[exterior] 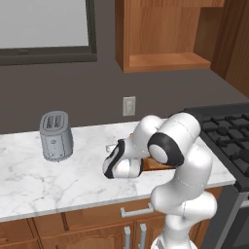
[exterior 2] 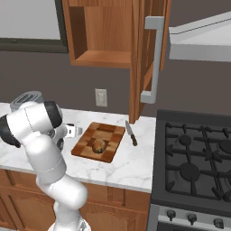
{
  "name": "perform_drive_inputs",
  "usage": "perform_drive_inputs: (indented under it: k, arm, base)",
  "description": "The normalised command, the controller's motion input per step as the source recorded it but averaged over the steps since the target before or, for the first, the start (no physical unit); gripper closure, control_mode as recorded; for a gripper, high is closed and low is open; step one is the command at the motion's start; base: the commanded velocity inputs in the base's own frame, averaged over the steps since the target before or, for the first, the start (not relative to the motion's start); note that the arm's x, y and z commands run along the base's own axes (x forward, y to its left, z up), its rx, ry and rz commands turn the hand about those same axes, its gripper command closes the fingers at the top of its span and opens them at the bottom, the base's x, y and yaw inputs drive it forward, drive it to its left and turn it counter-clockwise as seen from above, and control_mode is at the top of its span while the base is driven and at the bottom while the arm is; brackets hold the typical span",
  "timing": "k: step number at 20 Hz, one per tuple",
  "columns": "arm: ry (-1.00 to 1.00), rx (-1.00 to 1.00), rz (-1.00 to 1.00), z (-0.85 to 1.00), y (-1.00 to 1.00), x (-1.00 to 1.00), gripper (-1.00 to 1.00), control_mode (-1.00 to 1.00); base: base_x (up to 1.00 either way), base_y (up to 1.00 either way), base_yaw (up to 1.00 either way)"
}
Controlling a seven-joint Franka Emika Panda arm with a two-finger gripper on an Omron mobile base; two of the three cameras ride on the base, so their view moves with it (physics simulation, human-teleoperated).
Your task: Pick the bread, place it on the cutting board, pick the jam, place it on the counter, and close the cabinet.
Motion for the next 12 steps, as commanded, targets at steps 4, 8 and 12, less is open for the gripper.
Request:
perform_drive_inputs:
  k: [4,8,12]
  arm:
    - [0.0,0.0,0.0,-0.12,0.0,0.02,1.0,-1.0]
    - [0.0,0.0,0.0,-0.14,0.0,0.0,1.0,-1.0]
    - [-0.02,0.0,0.0,-0.25,0.0,0.0,1.0,-1.0]
  base:
    - [0.0,0.0,0.0]
    - [0.0,0.0,0.0]
    - [0.0,0.0,0.0]
